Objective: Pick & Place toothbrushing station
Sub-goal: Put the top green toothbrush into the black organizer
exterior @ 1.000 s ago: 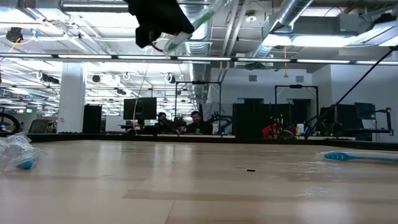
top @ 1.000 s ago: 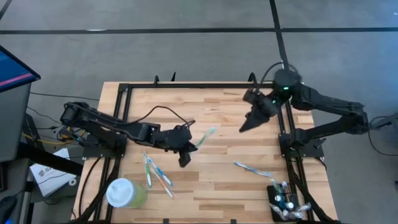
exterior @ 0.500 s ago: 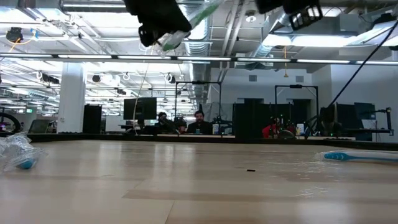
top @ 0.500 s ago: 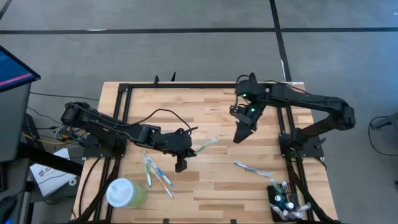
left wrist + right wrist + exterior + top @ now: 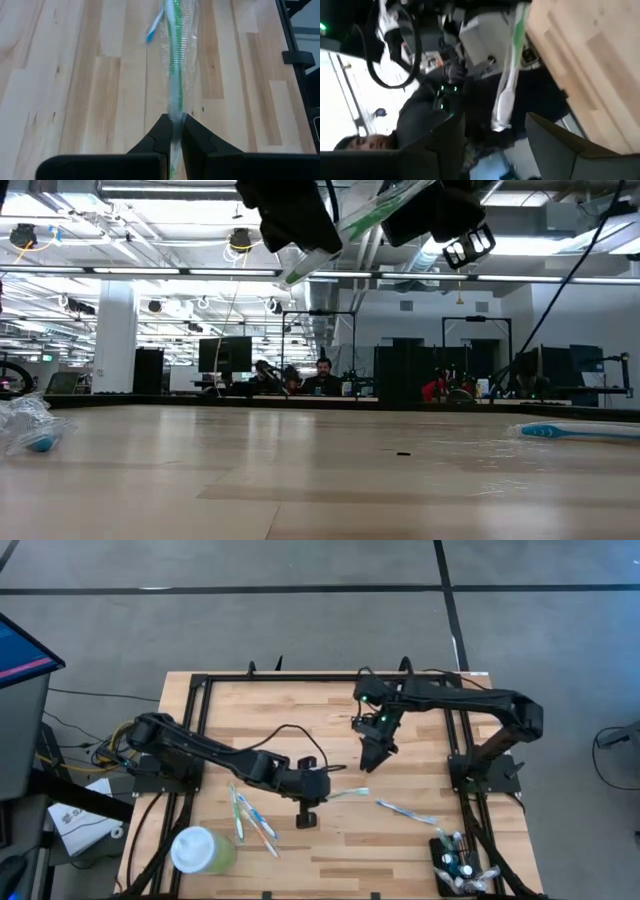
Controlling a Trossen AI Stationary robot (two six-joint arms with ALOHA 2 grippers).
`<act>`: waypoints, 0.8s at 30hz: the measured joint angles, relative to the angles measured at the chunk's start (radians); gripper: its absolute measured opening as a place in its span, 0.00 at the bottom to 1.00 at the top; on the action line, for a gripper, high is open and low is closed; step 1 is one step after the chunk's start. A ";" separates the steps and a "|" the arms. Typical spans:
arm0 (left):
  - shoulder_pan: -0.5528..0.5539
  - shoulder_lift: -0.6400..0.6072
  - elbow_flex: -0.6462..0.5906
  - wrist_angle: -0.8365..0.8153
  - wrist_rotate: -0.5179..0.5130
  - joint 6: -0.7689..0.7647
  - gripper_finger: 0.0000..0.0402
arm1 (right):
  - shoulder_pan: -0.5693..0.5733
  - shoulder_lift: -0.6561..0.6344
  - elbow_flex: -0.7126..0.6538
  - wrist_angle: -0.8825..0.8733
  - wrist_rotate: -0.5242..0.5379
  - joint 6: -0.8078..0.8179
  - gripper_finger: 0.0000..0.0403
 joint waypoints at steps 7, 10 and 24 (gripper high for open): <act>0.004 0.001 0.001 -0.001 0.001 0.027 0.03 | 0.074 0.032 -0.001 -0.031 -0.021 -0.033 0.49; 0.012 0.001 0.001 0.000 0.002 0.049 0.03 | 0.092 0.066 0.001 -0.008 -0.017 -0.029 0.51; 0.049 0.001 0.004 0.038 0.037 0.098 0.03 | 0.100 0.102 0.000 0.075 -0.014 0.010 0.53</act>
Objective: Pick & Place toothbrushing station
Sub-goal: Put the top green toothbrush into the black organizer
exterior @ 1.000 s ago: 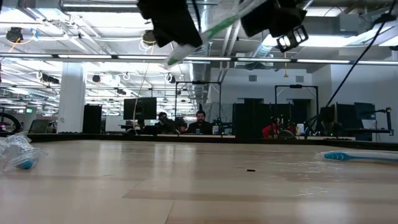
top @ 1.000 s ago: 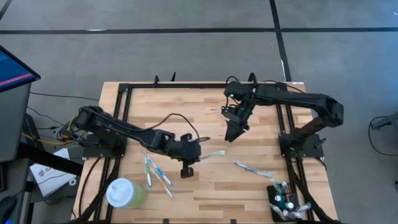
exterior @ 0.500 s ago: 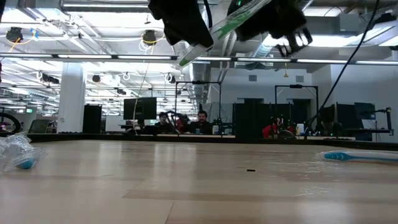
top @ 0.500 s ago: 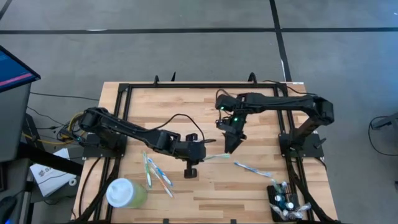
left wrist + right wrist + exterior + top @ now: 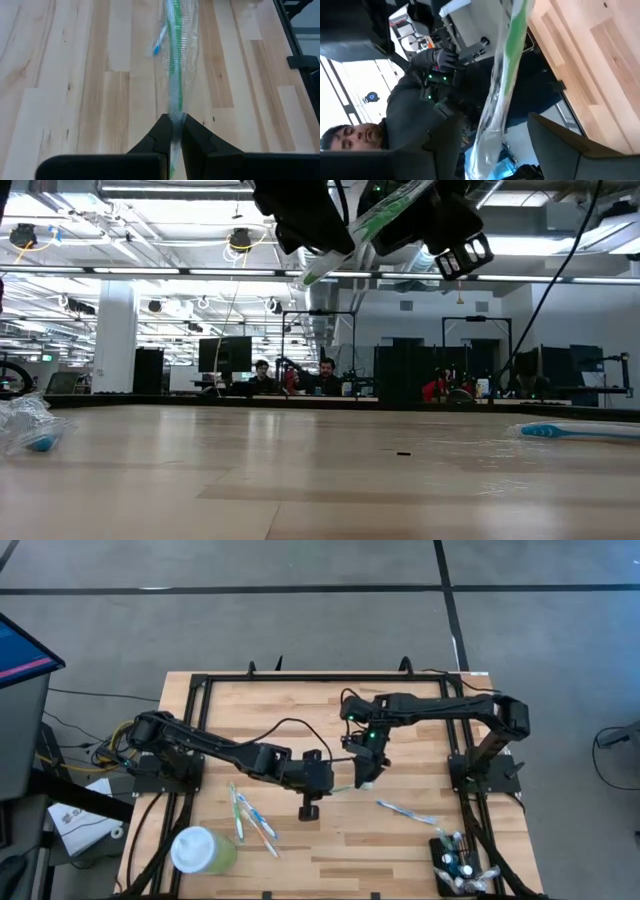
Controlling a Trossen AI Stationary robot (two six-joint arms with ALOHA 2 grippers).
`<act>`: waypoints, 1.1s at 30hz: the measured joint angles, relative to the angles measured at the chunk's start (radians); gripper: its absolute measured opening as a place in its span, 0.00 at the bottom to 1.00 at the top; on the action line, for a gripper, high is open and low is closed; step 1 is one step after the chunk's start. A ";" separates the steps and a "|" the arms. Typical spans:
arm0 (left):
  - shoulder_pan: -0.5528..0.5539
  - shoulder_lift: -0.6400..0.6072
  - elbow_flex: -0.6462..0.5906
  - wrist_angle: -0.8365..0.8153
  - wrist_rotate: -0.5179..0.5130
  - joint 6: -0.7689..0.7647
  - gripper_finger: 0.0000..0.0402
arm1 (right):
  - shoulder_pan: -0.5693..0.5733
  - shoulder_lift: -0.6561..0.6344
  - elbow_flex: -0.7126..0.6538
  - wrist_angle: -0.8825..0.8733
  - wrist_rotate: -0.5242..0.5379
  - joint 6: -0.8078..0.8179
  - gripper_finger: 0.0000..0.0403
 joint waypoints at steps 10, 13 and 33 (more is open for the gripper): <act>0.009 0.000 0.000 0.006 0.000 -0.002 0.03 | 0.000 0.000 0.000 0.091 0.002 0.070 0.44; 0.009 0.000 0.000 0.006 -0.001 -0.003 0.03 | 0.000 0.000 0.000 0.091 0.002 0.069 0.42; 0.029 0.000 0.000 0.003 0.026 -0.100 0.03 | 0.002 -0.001 0.000 0.101 0.133 0.099 0.39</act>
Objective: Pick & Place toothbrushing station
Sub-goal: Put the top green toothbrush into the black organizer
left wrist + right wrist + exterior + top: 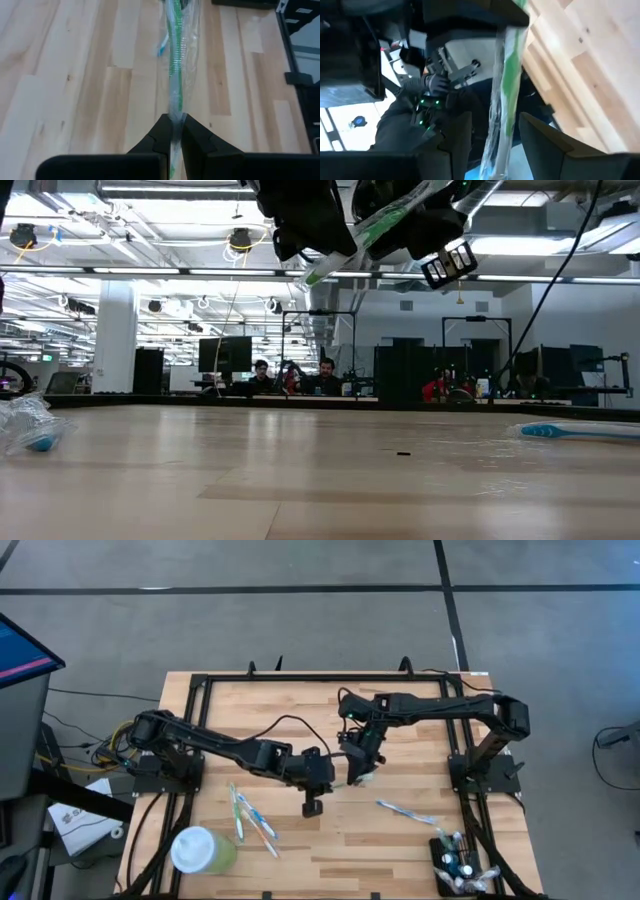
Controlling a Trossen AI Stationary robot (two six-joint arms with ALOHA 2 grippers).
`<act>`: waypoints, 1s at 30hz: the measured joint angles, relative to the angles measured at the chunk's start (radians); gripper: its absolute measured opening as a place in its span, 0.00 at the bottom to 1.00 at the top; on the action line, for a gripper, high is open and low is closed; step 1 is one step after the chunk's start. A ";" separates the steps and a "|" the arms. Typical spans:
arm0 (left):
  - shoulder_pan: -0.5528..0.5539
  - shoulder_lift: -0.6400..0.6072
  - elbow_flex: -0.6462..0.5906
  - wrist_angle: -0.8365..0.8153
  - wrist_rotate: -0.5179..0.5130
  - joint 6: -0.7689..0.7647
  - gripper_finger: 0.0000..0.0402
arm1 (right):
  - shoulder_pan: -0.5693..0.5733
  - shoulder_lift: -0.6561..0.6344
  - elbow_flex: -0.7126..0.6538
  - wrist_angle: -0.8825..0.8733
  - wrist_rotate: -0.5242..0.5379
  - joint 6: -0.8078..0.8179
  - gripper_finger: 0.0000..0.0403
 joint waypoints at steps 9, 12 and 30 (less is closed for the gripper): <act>-0.001 0.000 0.000 -0.013 0.007 -0.014 0.03 | 0.000 0.000 0.000 0.004 0.022 -0.008 0.39; 0.005 0.000 0.000 -0.022 0.007 -0.023 0.03 | 0.001 0.000 0.000 0.004 -0.004 0.002 0.39; 0.005 -0.001 0.000 -0.034 0.005 -0.038 0.03 | -0.009 0.000 0.000 0.004 0.027 -0.023 0.20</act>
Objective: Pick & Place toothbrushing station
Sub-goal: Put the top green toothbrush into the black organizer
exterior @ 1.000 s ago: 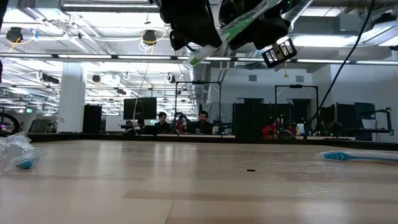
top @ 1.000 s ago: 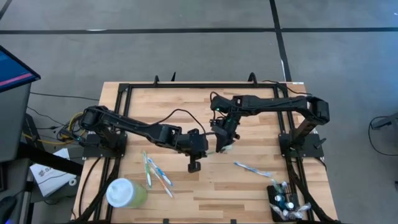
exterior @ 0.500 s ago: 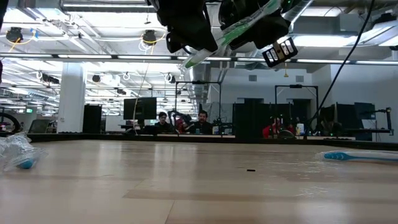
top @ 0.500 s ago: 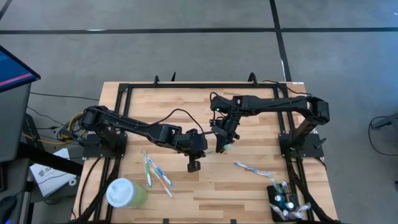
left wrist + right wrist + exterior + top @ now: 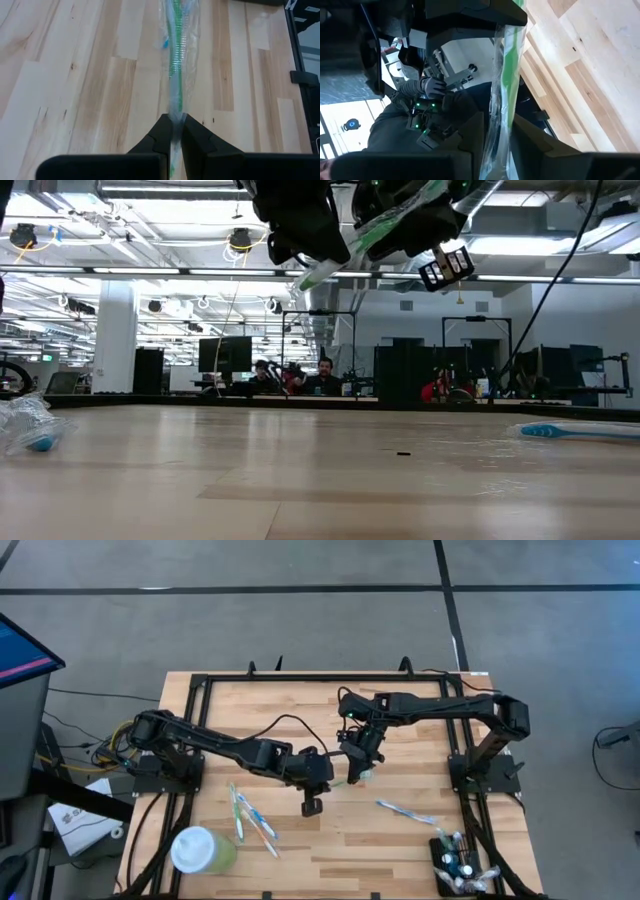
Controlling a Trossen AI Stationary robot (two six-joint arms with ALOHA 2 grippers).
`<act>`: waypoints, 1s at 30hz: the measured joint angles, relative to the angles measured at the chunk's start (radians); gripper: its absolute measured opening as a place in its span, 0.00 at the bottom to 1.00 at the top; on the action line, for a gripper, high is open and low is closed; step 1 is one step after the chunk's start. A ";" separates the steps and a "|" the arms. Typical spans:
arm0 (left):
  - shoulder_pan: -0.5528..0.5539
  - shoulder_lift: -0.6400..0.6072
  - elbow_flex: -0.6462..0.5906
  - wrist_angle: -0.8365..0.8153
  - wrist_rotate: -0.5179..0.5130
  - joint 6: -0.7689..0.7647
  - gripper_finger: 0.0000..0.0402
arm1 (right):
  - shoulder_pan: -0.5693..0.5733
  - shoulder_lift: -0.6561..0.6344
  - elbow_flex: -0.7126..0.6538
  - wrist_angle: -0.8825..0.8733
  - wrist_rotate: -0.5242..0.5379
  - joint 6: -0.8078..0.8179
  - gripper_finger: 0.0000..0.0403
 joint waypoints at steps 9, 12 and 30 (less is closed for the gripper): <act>0.000 0.000 0.000 0.000 0.000 0.001 0.03 | -0.006 0.000 0.000 0.000 0.000 0.000 0.18; 0.000 0.000 0.000 0.000 0.001 -0.005 0.05 | -0.006 0.000 0.000 -0.002 0.000 -0.004 0.16; -0.002 -0.014 0.000 -0.006 0.002 -0.174 0.38 | -0.013 -0.021 0.001 -0.132 -0.002 -0.110 0.03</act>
